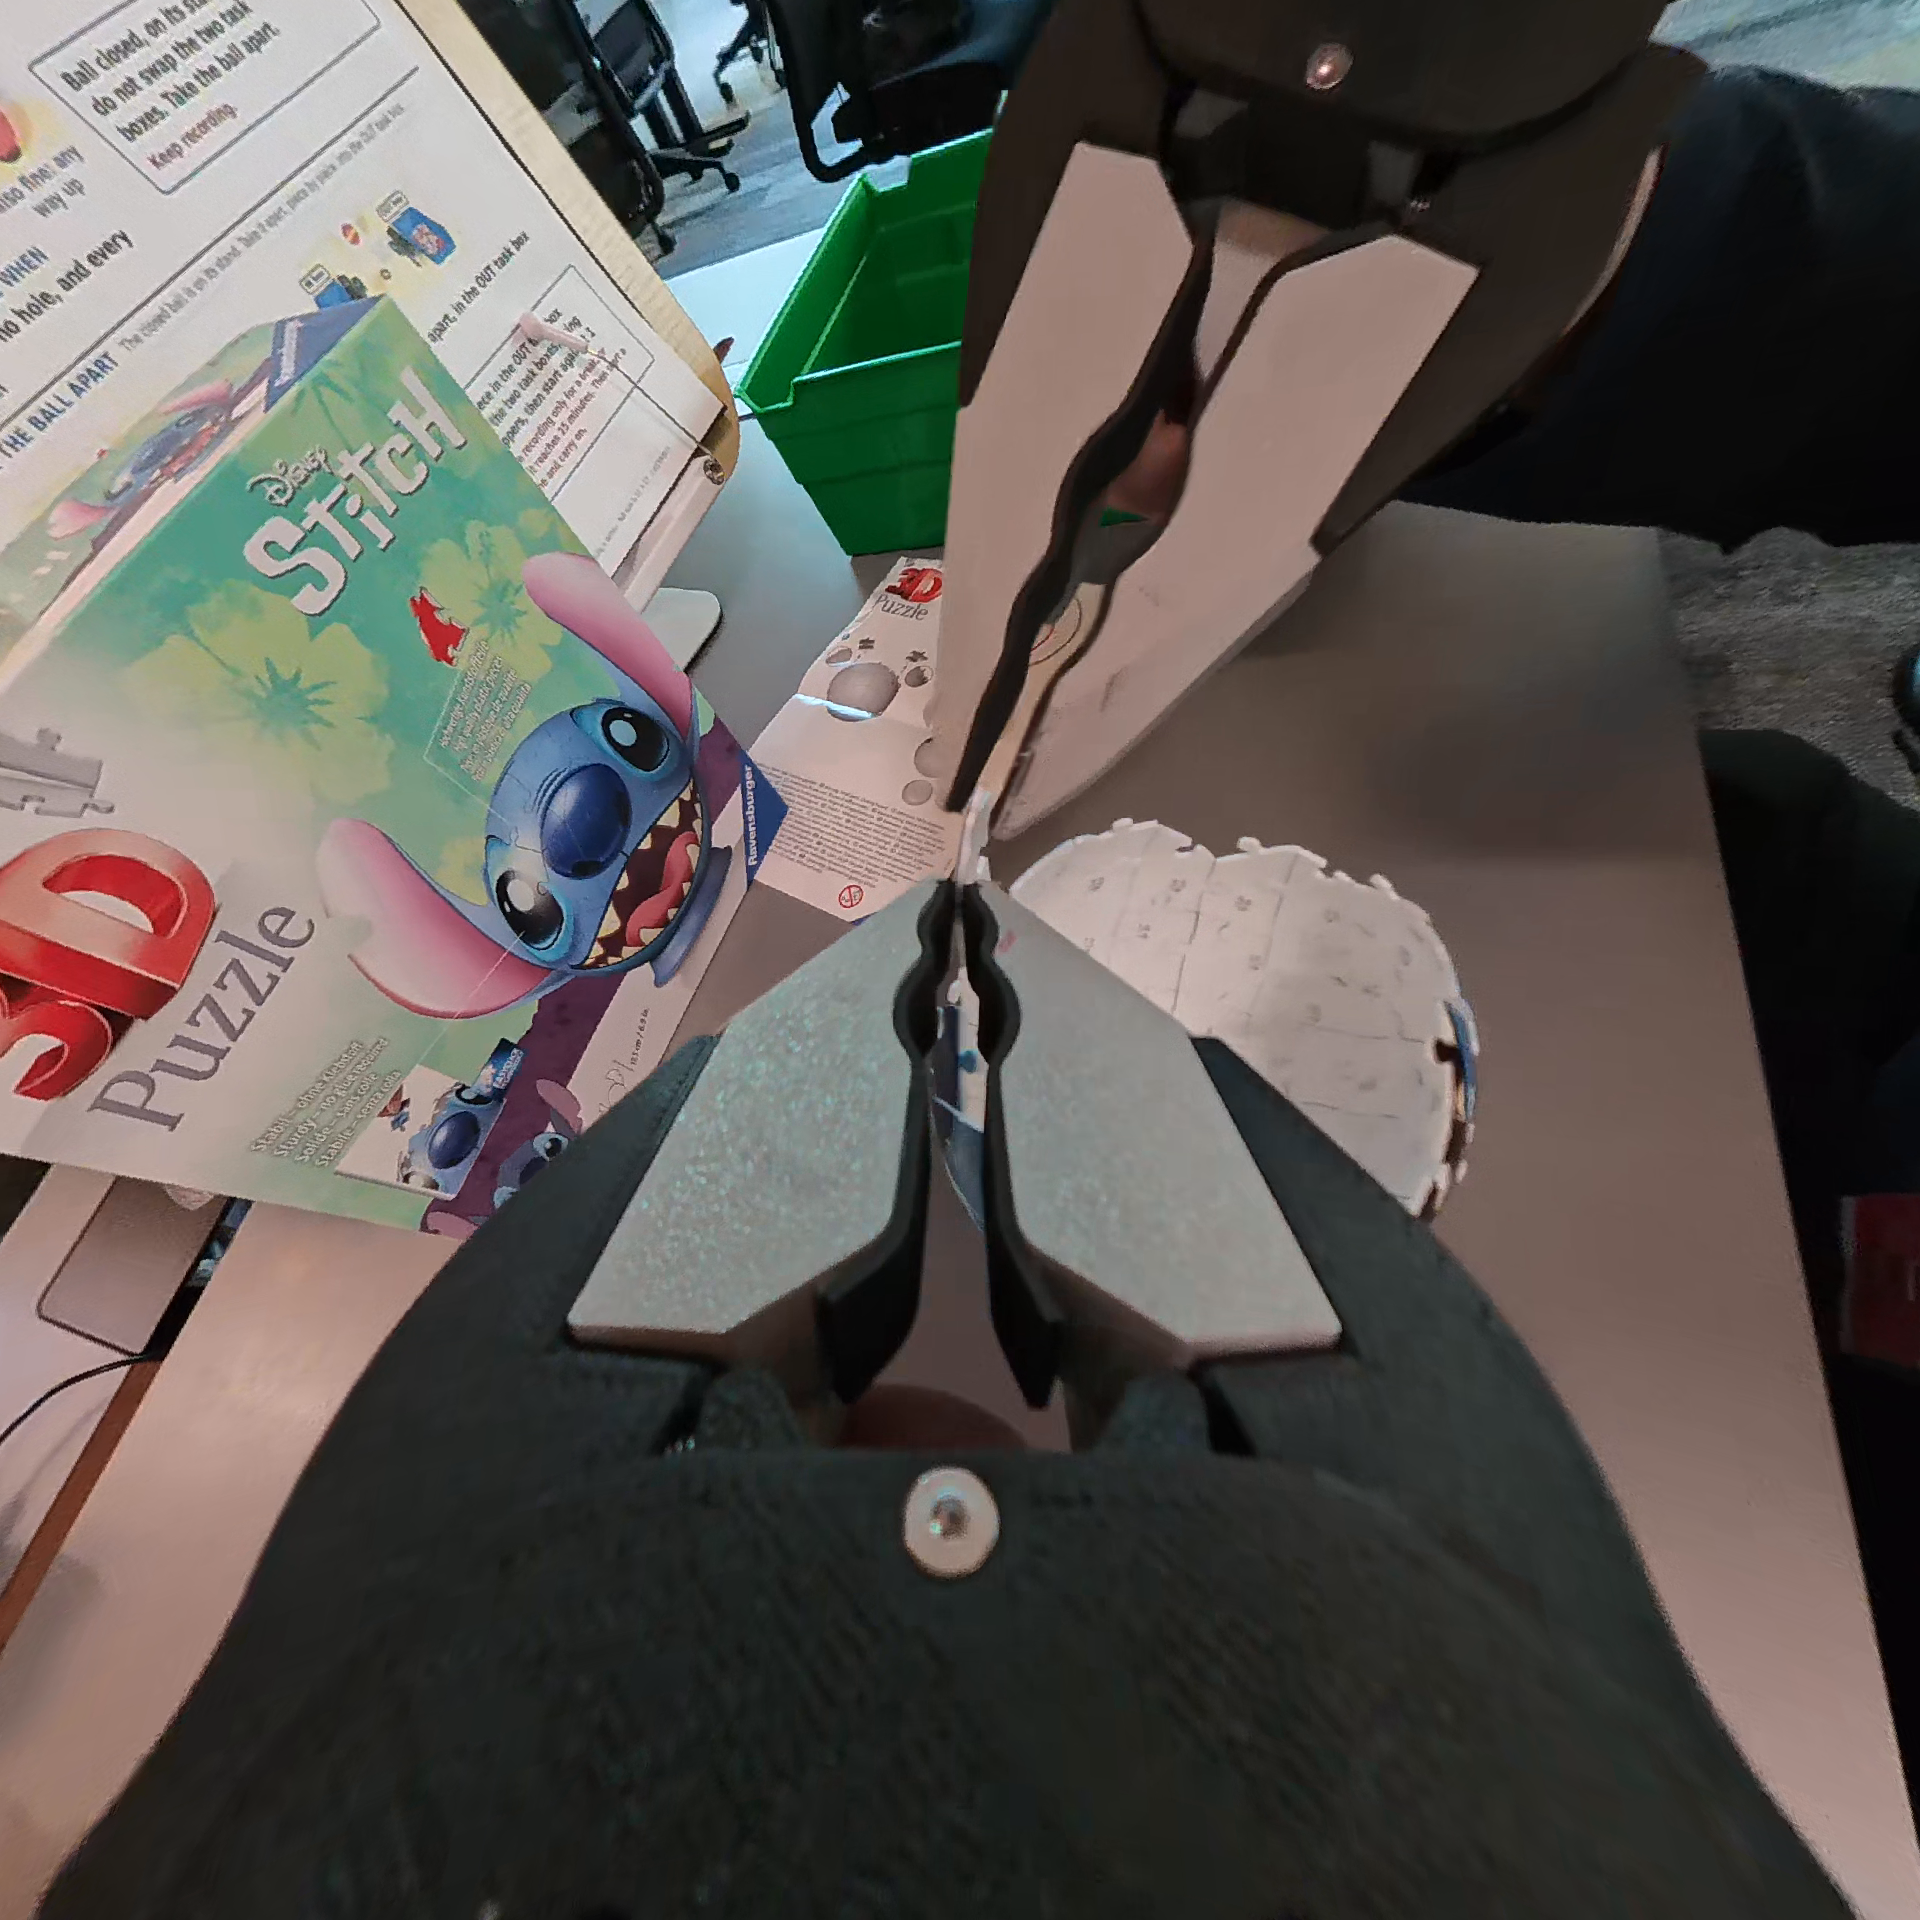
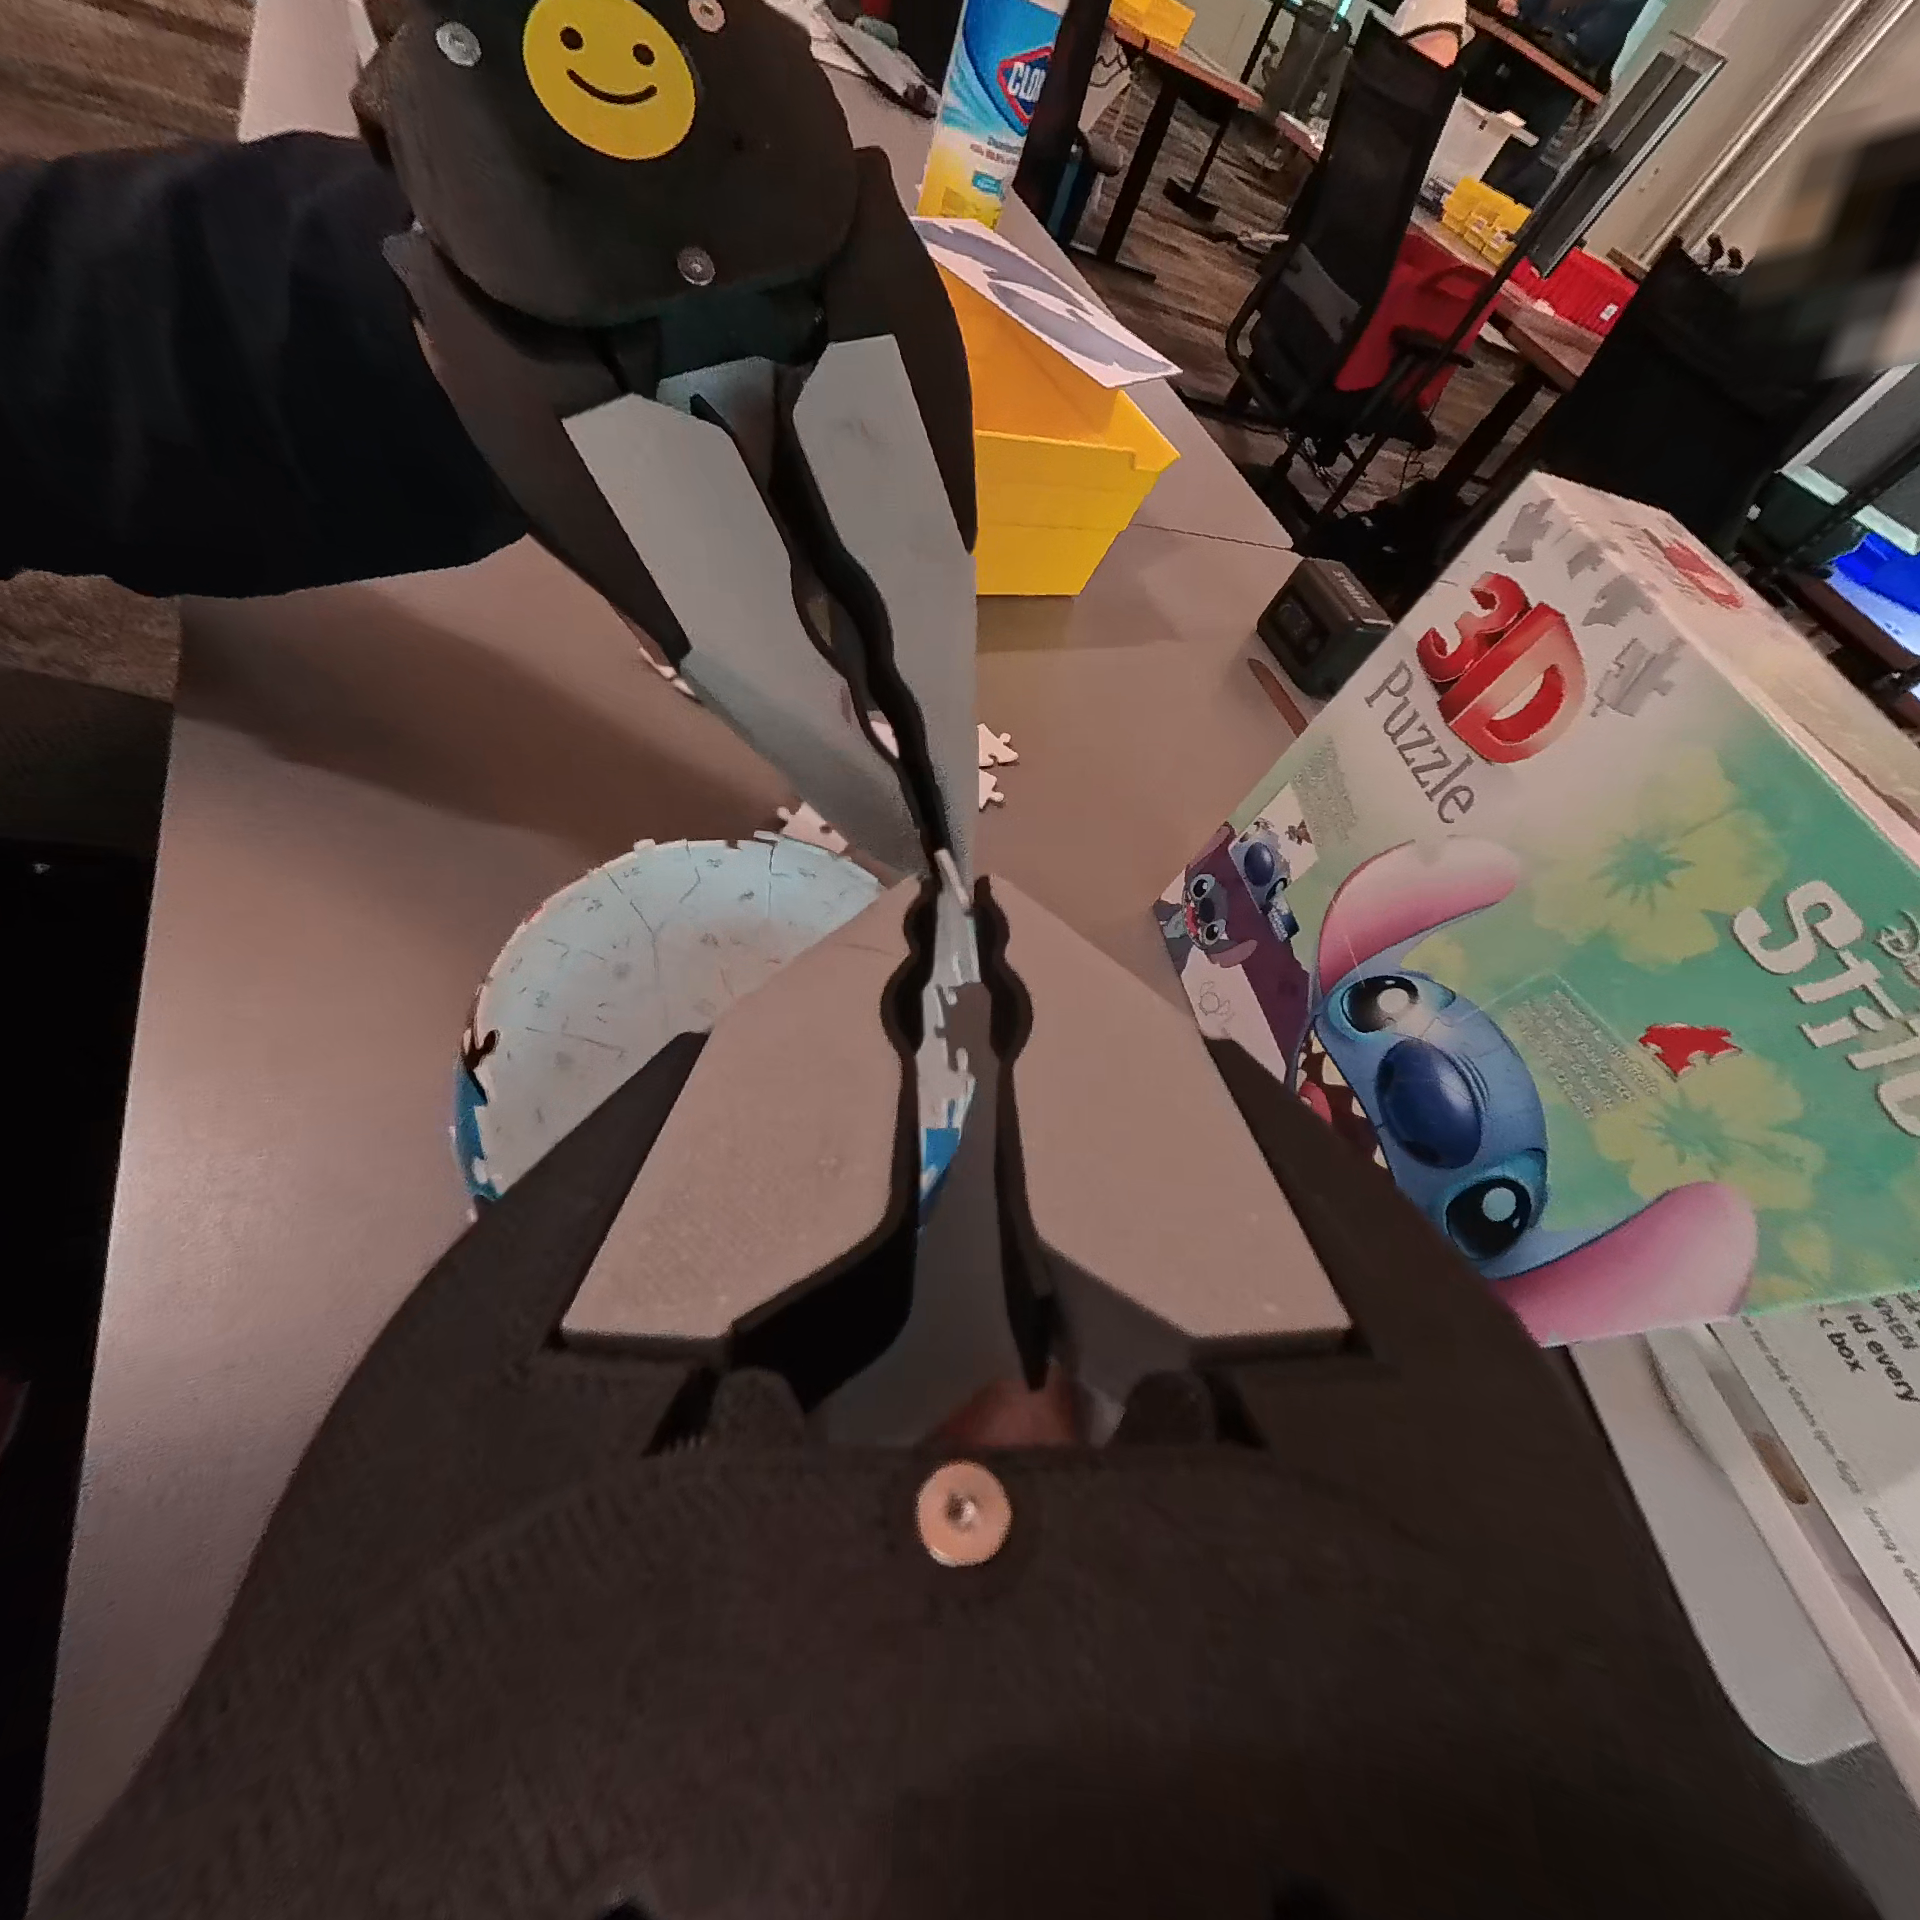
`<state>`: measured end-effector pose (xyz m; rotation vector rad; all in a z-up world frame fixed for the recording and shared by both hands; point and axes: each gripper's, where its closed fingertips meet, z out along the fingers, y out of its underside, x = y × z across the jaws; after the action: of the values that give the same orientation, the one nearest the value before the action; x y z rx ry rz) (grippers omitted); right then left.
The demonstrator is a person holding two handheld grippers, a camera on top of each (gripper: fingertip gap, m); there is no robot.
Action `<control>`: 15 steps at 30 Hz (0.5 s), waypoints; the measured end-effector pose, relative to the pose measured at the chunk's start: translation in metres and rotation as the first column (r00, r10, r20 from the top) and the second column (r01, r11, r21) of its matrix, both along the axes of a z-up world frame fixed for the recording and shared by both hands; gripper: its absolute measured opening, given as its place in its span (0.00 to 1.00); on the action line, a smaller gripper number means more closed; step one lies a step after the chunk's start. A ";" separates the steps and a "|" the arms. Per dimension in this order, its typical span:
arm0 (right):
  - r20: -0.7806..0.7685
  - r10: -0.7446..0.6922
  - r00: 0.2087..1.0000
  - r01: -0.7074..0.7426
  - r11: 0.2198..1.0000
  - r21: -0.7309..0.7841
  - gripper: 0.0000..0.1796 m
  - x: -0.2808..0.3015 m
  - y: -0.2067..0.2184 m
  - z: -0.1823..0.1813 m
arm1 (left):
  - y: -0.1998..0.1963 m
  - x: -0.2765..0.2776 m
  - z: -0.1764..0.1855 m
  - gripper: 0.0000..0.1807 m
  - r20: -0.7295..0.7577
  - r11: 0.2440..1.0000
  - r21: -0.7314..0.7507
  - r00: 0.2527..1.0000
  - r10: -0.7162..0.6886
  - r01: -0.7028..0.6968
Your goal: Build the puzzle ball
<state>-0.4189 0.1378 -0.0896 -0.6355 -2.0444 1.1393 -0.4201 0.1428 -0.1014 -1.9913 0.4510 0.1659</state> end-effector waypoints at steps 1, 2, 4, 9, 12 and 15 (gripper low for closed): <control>-0.003 -0.008 1.000 0.008 1.000 0.016 0.01 -0.001 0.000 -0.001 | 0.000 0.001 -0.001 0.00 -0.013 1.000 -0.006 1.000 -0.002 0.002; -0.004 -0.010 1.000 0.010 0.999 0.034 0.00 -0.002 -0.001 -0.003 | -0.001 0.001 -0.001 0.00 -0.032 1.000 -0.012 0.999 0.001 -0.001; -0.007 -0.018 1.000 0.018 0.997 0.072 0.00 -0.002 -0.001 -0.006 | -0.001 0.000 -0.003 0.00 -0.067 1.000 -0.027 0.998 0.009 -0.010; -0.046 -0.038 0.998 0.043 0.993 0.113 0.00 0.001 0.000 -0.008 | -0.004 0.000 0.007 0.02 0.070 1.000 0.000 0.997 0.013 -0.013; -0.080 -0.057 0.995 0.070 0.982 0.175 0.00 0.002 0.003 -0.018 | -0.011 -0.012 0.023 0.06 0.176 0.999 0.026 0.984 0.018 -0.023; -0.114 -0.065 0.991 0.094 0.958 0.272 0.00 0.001 0.001 -0.031 | -0.011 -0.035 0.024 0.10 0.211 0.997 -0.029 0.974 0.081 -0.076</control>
<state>-0.4177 0.1385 -0.1201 -0.5031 -2.0207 0.8018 -0.4549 0.1318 -0.0777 -2.0221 0.2375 -0.0028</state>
